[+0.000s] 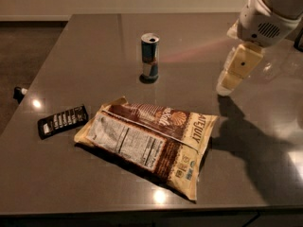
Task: Move redbull can near brown chip bag
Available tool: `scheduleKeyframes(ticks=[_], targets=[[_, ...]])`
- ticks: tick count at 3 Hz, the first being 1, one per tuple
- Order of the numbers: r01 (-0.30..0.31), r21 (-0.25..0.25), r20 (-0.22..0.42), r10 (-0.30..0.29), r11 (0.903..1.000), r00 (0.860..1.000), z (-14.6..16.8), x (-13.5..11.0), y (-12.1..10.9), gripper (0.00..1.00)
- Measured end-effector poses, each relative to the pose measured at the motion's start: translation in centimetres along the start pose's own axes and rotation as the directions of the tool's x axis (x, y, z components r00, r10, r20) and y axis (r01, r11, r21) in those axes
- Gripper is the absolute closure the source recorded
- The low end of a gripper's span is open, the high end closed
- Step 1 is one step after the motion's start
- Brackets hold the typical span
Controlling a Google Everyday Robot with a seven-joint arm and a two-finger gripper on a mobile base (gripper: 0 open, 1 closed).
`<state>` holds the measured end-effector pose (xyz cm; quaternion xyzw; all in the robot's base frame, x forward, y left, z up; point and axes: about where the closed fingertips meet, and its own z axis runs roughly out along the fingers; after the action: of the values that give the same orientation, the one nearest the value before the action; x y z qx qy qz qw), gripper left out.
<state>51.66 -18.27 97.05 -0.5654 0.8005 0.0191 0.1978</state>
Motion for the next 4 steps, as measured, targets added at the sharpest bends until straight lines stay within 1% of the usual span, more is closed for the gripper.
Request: scheduleKeyframes(ticks=[1,2,3,4], targets=[[-0.030,-0.013,0.040,0.031,0.9995,0.999,1.2,-1.5,-1.8,0.00],[-0.056,-0.024,0.087,0.058,0.9981,0.995,2.7,-3.4,-4.0,0.00],[-0.076,-0.060,0.193,0.086,0.9953,0.977,5.1,-6.8,-5.8,0.00],[-0.071,-0.082,0.267,0.090,0.9941,0.960,6.3,-9.3,-6.2,0.00]])
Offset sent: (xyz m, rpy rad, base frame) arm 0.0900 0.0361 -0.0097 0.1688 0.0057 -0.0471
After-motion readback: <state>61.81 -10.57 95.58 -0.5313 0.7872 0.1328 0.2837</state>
